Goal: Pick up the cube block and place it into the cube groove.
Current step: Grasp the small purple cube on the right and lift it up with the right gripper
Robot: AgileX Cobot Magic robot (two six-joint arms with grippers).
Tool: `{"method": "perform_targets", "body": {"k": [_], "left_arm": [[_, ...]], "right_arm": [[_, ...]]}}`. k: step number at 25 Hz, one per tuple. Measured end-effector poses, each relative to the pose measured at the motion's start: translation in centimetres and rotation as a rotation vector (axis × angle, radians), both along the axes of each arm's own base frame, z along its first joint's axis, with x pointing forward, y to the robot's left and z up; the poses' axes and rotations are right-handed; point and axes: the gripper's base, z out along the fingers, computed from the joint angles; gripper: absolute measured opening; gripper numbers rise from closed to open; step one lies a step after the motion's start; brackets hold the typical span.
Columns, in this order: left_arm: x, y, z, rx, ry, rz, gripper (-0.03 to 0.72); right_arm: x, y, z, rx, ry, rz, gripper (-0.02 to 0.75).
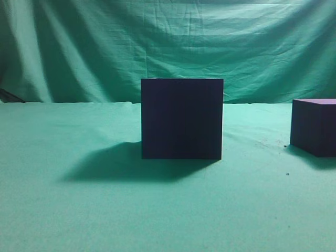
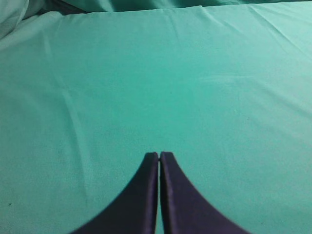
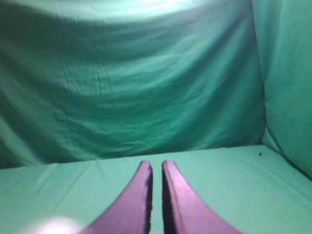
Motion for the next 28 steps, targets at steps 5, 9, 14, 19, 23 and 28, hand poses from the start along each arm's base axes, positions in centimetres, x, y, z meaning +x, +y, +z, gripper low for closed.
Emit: {"method": "perform_targets", "body": {"k": [5,9,14,19,23,28], "left_arm": [[0.0,0.0,0.0,0.0,0.0,0.0,0.0],[0.0,0.0,0.0,0.0,0.0,0.0,0.0],[0.0,0.0,0.0,0.0,0.0,0.0,0.0],[0.0,0.0,0.0,0.0,0.0,0.0,0.0],[0.0,0.0,0.0,0.0,0.0,0.0,0.0],[0.0,0.0,0.0,0.0,0.0,0.0,0.0]], "right_arm": [[0.2,0.0,3.6,-0.009,0.158,0.001,0.046],[2.0,0.2,5.6,-0.019,0.437,0.004,0.046],[4.2,0.4,6.2,-0.021,0.692,0.019,0.046],[6.5,2.3,7.7,-0.15,0.879,0.211,0.046],[9.1,5.3,8.4,-0.27,1.009,0.408,0.046],[13.4,8.0,7.4,-0.35,1.267,0.413,0.046]]}}
